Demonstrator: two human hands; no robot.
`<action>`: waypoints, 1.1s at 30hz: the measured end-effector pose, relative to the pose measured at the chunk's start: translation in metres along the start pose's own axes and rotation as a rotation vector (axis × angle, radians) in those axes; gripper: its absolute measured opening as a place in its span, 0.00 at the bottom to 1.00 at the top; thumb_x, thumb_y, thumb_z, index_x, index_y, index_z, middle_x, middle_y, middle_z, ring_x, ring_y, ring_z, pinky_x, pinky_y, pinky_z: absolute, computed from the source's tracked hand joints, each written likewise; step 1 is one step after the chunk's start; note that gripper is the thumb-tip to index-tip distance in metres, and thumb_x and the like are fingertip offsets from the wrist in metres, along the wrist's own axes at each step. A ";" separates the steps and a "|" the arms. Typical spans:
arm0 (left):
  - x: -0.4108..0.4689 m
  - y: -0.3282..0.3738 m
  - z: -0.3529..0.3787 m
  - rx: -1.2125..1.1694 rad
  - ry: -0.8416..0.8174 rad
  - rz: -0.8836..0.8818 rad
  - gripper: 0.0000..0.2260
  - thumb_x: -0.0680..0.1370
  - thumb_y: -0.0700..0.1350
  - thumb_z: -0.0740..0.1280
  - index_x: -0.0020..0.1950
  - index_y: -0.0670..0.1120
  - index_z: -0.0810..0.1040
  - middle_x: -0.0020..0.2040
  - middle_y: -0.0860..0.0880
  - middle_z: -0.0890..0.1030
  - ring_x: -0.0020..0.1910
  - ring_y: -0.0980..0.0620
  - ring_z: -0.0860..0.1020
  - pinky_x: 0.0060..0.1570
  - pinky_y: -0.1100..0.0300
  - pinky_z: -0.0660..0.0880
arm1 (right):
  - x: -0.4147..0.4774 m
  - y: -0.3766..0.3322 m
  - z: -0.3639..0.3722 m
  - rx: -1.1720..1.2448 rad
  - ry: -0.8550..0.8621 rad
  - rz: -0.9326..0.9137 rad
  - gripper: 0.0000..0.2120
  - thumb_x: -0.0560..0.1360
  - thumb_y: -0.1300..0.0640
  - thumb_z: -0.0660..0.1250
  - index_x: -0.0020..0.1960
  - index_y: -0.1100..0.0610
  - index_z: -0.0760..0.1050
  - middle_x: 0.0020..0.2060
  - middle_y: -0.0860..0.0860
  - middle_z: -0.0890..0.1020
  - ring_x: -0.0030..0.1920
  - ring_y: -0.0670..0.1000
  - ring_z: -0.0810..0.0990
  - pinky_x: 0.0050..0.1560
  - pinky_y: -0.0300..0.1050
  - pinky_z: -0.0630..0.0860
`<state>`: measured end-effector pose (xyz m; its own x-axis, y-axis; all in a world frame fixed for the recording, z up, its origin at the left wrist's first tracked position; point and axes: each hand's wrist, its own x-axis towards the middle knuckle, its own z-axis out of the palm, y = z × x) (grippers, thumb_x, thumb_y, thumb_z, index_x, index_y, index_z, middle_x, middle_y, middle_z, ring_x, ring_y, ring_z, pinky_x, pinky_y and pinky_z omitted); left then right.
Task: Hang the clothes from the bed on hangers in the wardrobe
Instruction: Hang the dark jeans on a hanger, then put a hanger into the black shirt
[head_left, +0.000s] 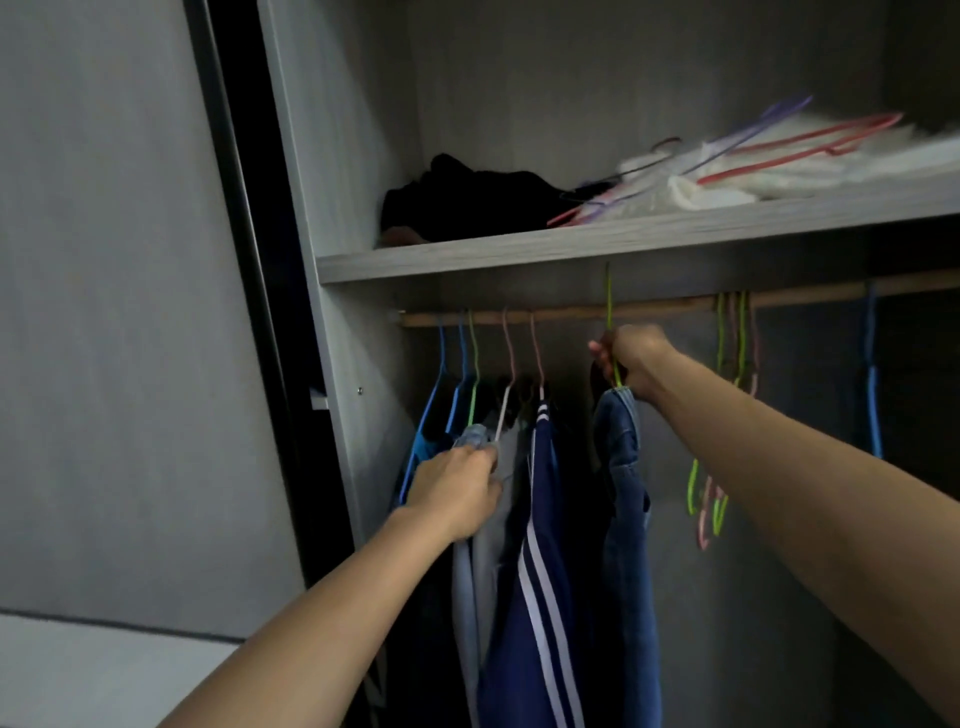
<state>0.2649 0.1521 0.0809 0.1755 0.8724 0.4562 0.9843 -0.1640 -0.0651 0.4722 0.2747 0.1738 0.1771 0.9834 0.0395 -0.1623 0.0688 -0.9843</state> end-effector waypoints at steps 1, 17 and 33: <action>0.003 -0.002 0.004 -0.003 0.029 0.009 0.10 0.80 0.50 0.59 0.55 0.46 0.74 0.58 0.45 0.78 0.54 0.43 0.77 0.44 0.55 0.70 | 0.003 0.005 0.004 -0.044 0.001 0.000 0.10 0.80 0.65 0.54 0.46 0.60 0.73 0.18 0.49 0.76 0.17 0.44 0.68 0.17 0.32 0.62; 0.044 0.026 -0.001 -0.160 0.354 0.102 0.10 0.79 0.50 0.60 0.55 0.47 0.74 0.52 0.47 0.78 0.51 0.44 0.77 0.39 0.54 0.67 | -0.014 0.010 -0.051 -1.595 0.271 -0.571 0.19 0.74 0.41 0.67 0.56 0.53 0.78 0.55 0.57 0.81 0.56 0.60 0.80 0.48 0.48 0.73; 0.091 0.101 0.008 0.010 0.171 0.339 0.11 0.80 0.52 0.59 0.55 0.46 0.74 0.54 0.45 0.78 0.55 0.42 0.74 0.51 0.49 0.66 | -0.019 -0.020 -0.103 -1.590 0.372 -0.579 0.11 0.75 0.57 0.65 0.55 0.60 0.77 0.57 0.61 0.78 0.59 0.64 0.77 0.53 0.52 0.75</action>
<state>0.3807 0.2190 0.1088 0.4862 0.6798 0.5491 0.8713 -0.4248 -0.2456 0.5724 0.2374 0.1748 0.0949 0.7891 0.6068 0.9955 -0.0738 -0.0597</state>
